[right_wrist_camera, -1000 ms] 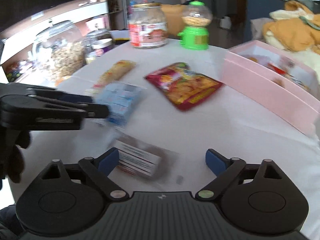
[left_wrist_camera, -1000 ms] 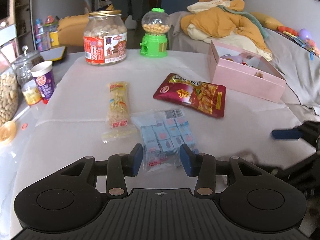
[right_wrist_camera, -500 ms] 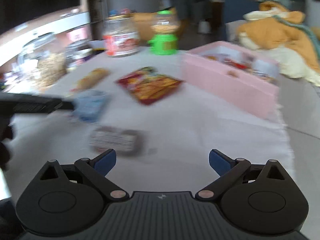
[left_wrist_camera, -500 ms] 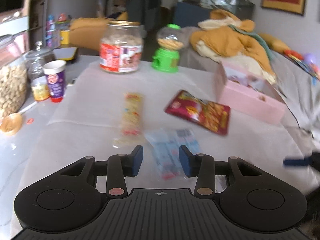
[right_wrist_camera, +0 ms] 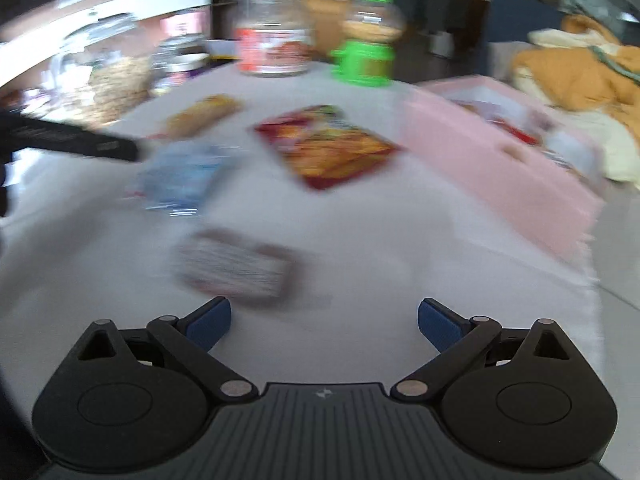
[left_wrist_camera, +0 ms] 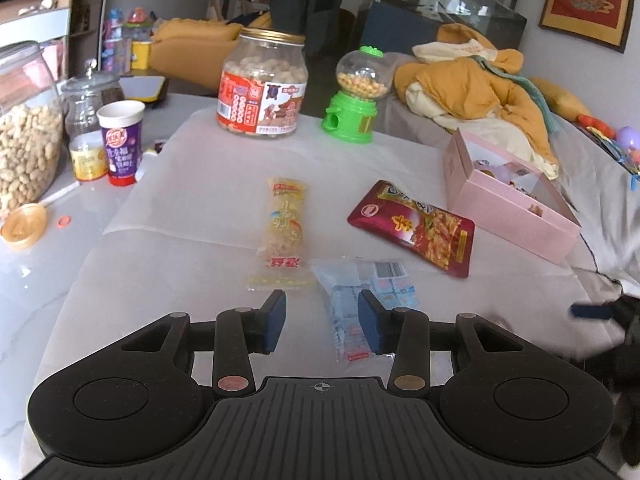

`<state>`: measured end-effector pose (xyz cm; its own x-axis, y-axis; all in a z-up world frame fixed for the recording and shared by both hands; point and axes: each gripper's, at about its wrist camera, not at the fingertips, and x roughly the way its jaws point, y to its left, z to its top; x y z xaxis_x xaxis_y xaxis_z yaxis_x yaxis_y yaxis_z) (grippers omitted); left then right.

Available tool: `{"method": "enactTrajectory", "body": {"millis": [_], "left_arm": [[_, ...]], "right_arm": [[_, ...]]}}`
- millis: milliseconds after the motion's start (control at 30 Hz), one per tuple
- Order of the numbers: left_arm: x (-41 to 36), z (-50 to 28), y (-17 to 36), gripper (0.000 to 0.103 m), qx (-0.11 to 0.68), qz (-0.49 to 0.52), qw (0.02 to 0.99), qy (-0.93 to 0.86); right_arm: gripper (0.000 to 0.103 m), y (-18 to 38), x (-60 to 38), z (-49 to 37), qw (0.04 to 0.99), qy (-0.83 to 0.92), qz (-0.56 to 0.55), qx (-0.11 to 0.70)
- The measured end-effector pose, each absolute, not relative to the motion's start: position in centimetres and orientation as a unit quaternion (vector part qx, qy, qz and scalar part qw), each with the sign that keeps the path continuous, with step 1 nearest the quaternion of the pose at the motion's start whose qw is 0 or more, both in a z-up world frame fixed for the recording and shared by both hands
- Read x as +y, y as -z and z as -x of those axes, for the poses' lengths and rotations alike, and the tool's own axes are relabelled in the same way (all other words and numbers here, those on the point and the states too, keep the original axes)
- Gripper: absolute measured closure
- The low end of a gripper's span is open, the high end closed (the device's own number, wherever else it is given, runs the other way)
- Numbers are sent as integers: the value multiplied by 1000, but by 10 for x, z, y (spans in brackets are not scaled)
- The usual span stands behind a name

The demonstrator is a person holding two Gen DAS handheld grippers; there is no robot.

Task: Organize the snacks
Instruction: 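Grasp the brown biscuit pack with the right gripper while the left gripper holds the candy pack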

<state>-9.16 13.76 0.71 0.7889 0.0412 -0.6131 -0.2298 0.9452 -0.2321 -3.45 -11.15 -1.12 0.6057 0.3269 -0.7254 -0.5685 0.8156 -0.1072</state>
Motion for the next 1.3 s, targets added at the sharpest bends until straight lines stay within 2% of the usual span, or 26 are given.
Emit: {"method": "enactTrajectory", "body": {"millis": [133, 333, 600, 667, 733, 767, 933, 967, 1100, 1200, 1300], "left_arm": [[136, 96, -8, 58, 304, 135, 939, -88], [141, 103, -9, 58, 290, 131, 942, -102], [154, 106, 1, 58, 304, 164, 935, -81], [151, 103, 2, 58, 308, 164, 935, -66], [147, 97, 4, 58, 313, 166, 934, -56], [144, 93, 4, 58, 315, 164, 933, -54], [121, 61, 4, 58, 322, 136, 936, -49], [113, 53, 4, 55, 326, 120, 937, -46], [80, 33, 3, 53, 335, 65, 940, -10], [59, 26, 4, 53, 338, 37, 940, 27], [40, 30, 4, 53, 334, -2, 941, 58]], "right_arm": [[6, 4, -132, 16, 910, -145, 146, 359], [9, 2, -112, 28, 844, -281, -17, 456], [11, 5, -48, -3, 869, -239, 21, 434], [19, 6, -43, -5, 873, -234, 45, 426], [39, 8, -44, 7, 878, -239, 99, 402], [40, 10, -48, 14, 880, -246, 120, 388], [39, 8, -102, 22, 895, -214, 118, 372], [38, 9, -115, 19, 903, -193, 116, 365], [12, 15, -153, 12, 918, -147, 91, 357], [9, 19, -173, 7, 919, -152, 41, 362], [6, 20, -171, 7, 918, -155, 46, 362]]}}
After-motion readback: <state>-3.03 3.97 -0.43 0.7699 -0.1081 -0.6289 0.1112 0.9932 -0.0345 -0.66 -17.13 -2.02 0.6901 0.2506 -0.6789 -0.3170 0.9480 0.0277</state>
